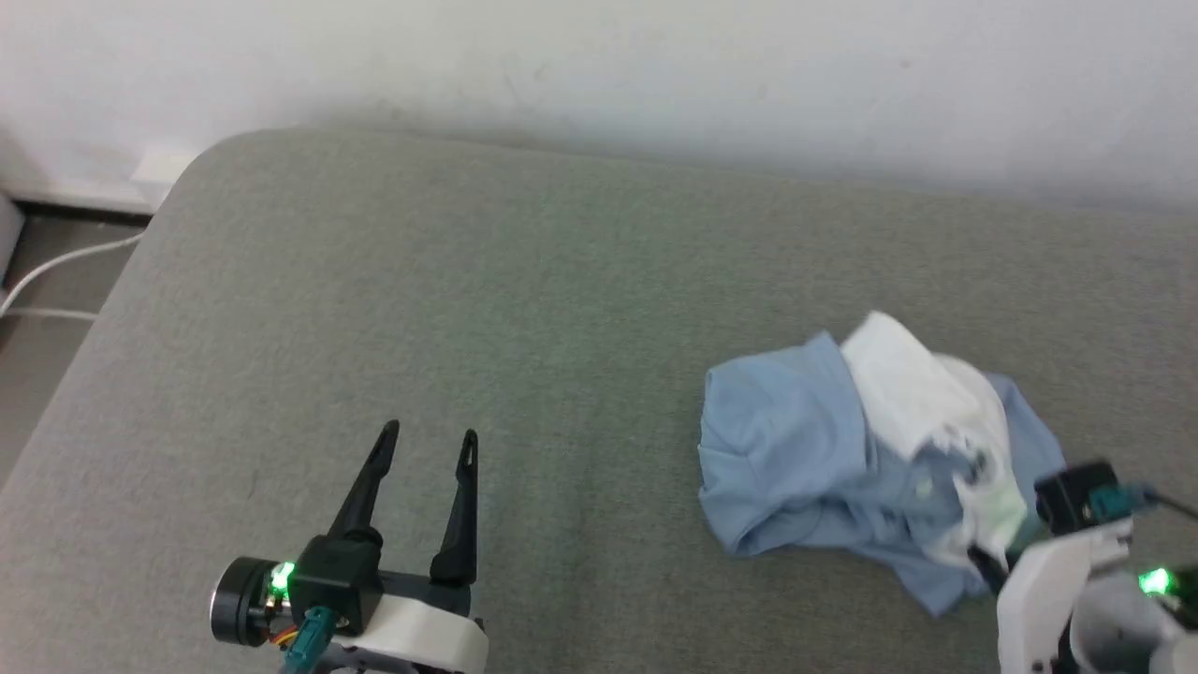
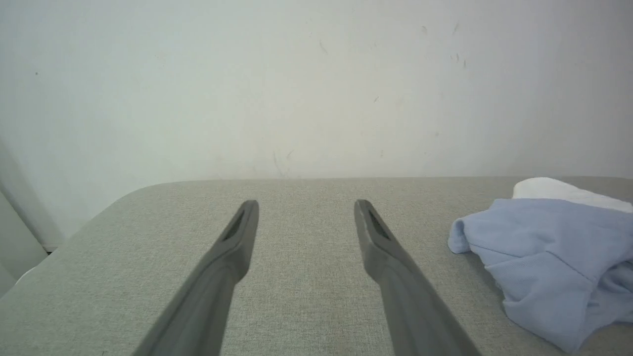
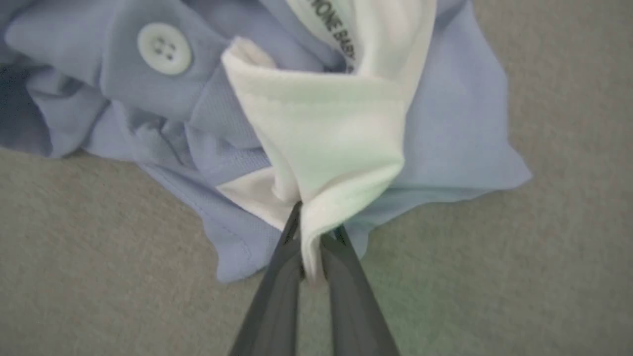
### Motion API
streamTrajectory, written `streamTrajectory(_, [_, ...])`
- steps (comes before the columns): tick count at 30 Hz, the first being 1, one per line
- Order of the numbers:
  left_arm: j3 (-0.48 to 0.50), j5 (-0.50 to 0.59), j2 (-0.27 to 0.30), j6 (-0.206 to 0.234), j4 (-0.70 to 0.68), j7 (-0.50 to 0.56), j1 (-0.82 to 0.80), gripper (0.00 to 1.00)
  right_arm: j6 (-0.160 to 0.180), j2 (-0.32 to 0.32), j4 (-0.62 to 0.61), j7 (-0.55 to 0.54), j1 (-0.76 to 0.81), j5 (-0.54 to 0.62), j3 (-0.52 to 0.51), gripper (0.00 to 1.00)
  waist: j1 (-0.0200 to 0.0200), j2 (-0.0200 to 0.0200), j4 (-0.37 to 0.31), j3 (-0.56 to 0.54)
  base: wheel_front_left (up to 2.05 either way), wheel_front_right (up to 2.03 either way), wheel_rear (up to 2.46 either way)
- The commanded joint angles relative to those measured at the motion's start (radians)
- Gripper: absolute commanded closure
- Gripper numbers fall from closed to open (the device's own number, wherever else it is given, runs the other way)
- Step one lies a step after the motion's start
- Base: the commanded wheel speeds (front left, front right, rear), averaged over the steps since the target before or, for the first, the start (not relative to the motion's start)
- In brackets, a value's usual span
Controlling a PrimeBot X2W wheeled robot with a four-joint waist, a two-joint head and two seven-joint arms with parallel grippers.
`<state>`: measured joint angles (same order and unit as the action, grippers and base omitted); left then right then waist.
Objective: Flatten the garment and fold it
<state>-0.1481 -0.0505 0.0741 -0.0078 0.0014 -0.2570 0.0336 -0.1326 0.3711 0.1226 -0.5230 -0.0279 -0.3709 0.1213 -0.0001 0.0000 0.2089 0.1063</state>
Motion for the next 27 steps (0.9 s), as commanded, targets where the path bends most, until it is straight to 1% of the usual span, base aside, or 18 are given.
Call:
streamTrajectory(1, [0.006,0.010,0.000,-0.003,-0.002,-0.005,0.006,0.00,0.002,-0.020,-0.019,-0.020,0.044,0.012,-0.016,1.00,0.0001,0.0000,-0.066,-0.052,0.00,0.00,0.00])
streamTrajectory(4, [0.008,0.009,-0.002,-0.007,-0.004,-0.005,0.005,0.00,0.002,-0.067,-0.070,-0.034,0.115,0.027,-0.044,1.00,0.0001,0.0000,-0.082,-0.049,0.00,0.00,0.00])
streamTrajectory(5, [0.007,0.010,-0.003,-0.009,-0.003,-0.005,0.004,0.00,0.002,-0.082,-0.080,-0.021,0.123,0.033,-0.052,0.06,0.0001,0.0000,-0.085,-0.048,0.00,0.00,0.00])
streamTrajectory(6, [0.006,0.010,-0.003,-0.012,0.000,-0.005,0.003,0.00,0.002,-0.093,-0.089,-0.001,0.125,0.043,-0.056,0.00,0.0001,0.0000,-0.088,-0.047,0.00,0.00,0.00])
streamTrajectory(9, [0.004,0.008,-0.005,-0.017,0.005,-0.005,-0.002,0.00,0.002,-0.117,-0.120,0.087,0.106,0.058,-0.056,0.00,0.0001,0.0000,-0.095,-0.045,0.00,0.00,0.00])
streamTrajectory(13, [0.001,-0.016,-0.010,-0.031,0.015,-0.005,-0.008,0.00,0.002,-0.148,-0.166,0.247,0.059,0.036,-0.059,0.00,0.0001,0.0000,-0.107,-0.043,0.00,0.00,0.00])
streamTrajectory(16, [-0.018,-0.032,-0.013,-0.055,0.041,-0.005,-0.022,0.00,0.002,-0.156,-0.188,0.368,0.039,0.047,-0.073,0.00,0.0001,0.0000,-0.115,-0.035,0.00,0.00,0.00])
streamTrajectory(18, [-0.051,-0.043,-0.014,-0.076,0.079,0.003,-0.043,0.00,0.002,-0.171,-0.194,0.442,0.034,0.072,-0.100,0.00,0.0001,0.0000,-0.121,-0.025,0.00,0.00,0.00])
streamTrajectory(20, [-0.095,-0.048,-0.013,-0.095,0.111,0.058,-0.086,0.00,0.002,-0.203,-0.198,0.507,0.030,0.108,-0.147,0.00,0.0001,0.0000,-0.126,-0.010,0.00,0.00,0.00])
streamTrajectory(23, [-0.175,-0.065,-0.012,-0.113,0.140,0.216,-0.168,0.00,0.002,-0.252,-0.212,0.575,0.026,0.175,-0.208,0.00,0.0001,0.0000,-0.138,0.021,0.00,0.00,0.00])
streamTrajectory(26, [-0.263,-0.103,-0.013,-0.120,0.147,0.385,-0.261,0.00,0.002,-0.285,-0.223,0.598,0.023,0.224,-0.246,0.00,0.0001,0.0000,-0.152,0.056,0.00,0.00,0.00])
streamTrajectory(27, [-0.263,-0.103,-0.013,-0.120,0.147,0.385,-0.261,0.00,0.002,-0.285,-0.223,0.598,0.023,0.224,-0.246,0.00,0.0001,0.0000,-0.152,0.056,0.00,0.00,0.00])
